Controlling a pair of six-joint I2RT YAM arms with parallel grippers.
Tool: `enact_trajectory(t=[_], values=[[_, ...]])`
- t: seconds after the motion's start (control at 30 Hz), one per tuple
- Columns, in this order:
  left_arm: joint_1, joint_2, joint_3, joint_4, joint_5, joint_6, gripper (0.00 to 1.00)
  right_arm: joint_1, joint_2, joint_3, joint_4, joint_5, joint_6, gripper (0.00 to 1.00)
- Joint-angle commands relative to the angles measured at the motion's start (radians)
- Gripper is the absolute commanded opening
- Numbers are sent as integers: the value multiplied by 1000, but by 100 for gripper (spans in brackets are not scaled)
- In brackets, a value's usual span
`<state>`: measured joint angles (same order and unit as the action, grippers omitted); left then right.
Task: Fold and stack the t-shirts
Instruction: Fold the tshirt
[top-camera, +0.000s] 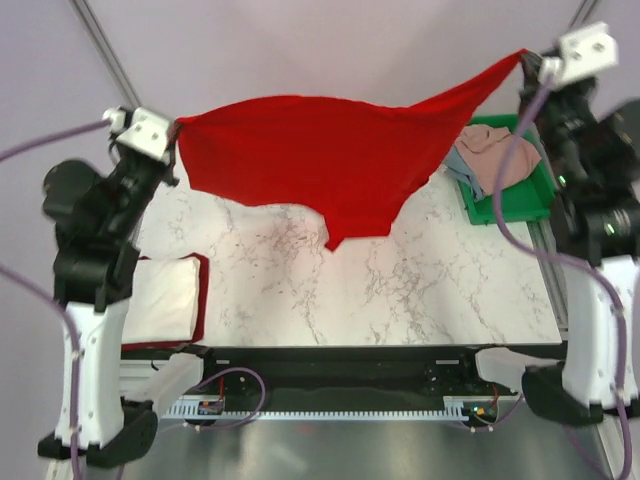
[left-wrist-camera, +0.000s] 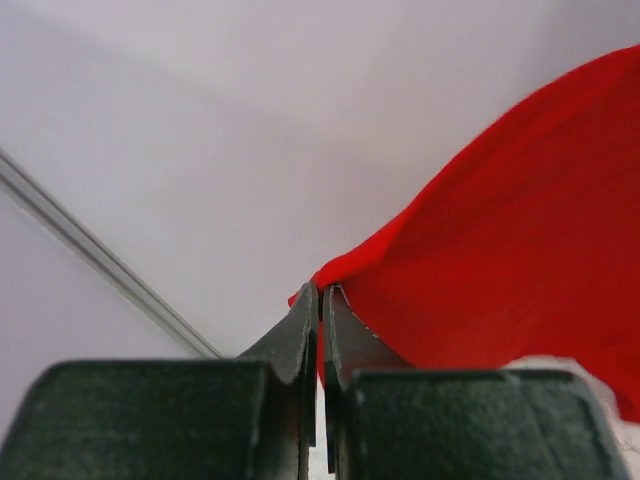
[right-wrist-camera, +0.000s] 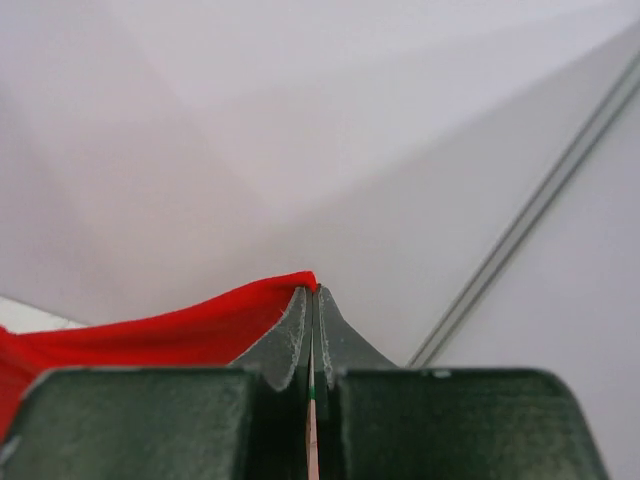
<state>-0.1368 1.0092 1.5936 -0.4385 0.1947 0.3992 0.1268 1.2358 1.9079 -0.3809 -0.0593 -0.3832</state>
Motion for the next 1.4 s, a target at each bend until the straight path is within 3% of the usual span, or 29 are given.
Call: enact_trajectory(t=[0.0,0.17,0.37,0.6,0.77,0.87,1.13,1.37], values=[[3,-95,-20,-103,9,-13,2,-4,-99,22,-175,25,-19,0],[8,-249,6,-192,11,15,2,-4,-264,62,-298,53,-3,0],[9,-327,130,-232,2,33,2,-30,-381,143,-391,91,-19,0],[9,-291,319,-210,-20,50,2,-30,-326,365,-368,196,-98,0],[9,-190,344,-145,-26,95,2,-15,-273,353,-277,207,-193,0],[9,-161,251,-112,-11,121,2,2,-277,229,-222,204,-217,0],[8,-54,-231,18,95,138,2,5,-303,-454,2,66,-214,0],[8,175,-449,165,157,144,2,7,-122,-746,166,-25,-135,0]])
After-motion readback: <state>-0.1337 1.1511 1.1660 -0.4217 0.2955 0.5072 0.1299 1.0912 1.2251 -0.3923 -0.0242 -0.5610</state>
